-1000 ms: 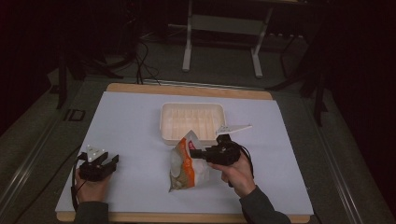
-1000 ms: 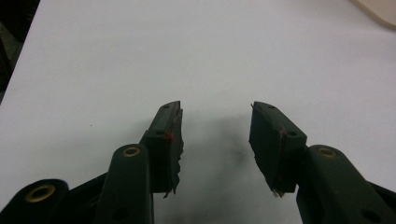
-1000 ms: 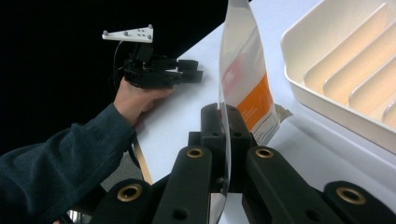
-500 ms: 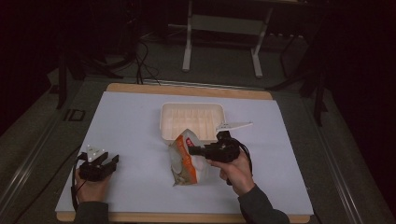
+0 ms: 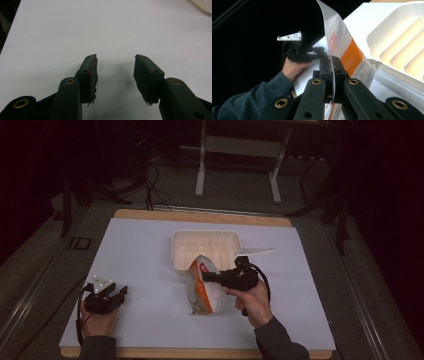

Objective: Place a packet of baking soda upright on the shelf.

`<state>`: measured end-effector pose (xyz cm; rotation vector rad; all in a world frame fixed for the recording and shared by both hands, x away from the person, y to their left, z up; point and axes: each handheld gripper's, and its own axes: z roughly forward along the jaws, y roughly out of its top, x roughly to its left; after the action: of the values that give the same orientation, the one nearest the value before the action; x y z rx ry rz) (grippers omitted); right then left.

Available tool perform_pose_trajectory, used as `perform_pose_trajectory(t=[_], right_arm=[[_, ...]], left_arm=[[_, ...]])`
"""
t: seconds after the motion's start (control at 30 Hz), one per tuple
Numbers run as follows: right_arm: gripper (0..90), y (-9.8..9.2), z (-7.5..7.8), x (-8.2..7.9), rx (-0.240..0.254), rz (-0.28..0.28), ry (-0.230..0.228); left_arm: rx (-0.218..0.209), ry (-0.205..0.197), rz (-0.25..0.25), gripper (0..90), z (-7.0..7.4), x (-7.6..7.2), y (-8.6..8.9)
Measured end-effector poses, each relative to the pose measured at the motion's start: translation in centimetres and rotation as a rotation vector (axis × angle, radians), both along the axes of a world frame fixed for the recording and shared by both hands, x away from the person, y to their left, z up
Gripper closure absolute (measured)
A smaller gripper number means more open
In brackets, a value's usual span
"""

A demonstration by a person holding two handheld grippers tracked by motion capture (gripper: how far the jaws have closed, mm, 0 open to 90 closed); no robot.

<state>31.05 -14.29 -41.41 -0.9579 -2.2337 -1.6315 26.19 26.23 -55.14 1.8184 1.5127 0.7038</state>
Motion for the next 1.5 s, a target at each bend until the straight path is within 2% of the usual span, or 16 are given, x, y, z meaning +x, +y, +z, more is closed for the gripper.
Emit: perform_pose_trajectory(t=[0.6, 1.5], right_arm=[[90.0, 0.4, 1.8, 0.5, 0.021, -0.027, -0.026], [90.0, 0.5, 3.5, 1.6, 0.042, -0.076, -0.056]], left_arm=[[-0.002, -0.001, 0.001, 53.6, 0.0, 0.0, 0.0], [-0.001, -0.006, 0.003, 53.1, 0.0, 0.0, 0.0]])
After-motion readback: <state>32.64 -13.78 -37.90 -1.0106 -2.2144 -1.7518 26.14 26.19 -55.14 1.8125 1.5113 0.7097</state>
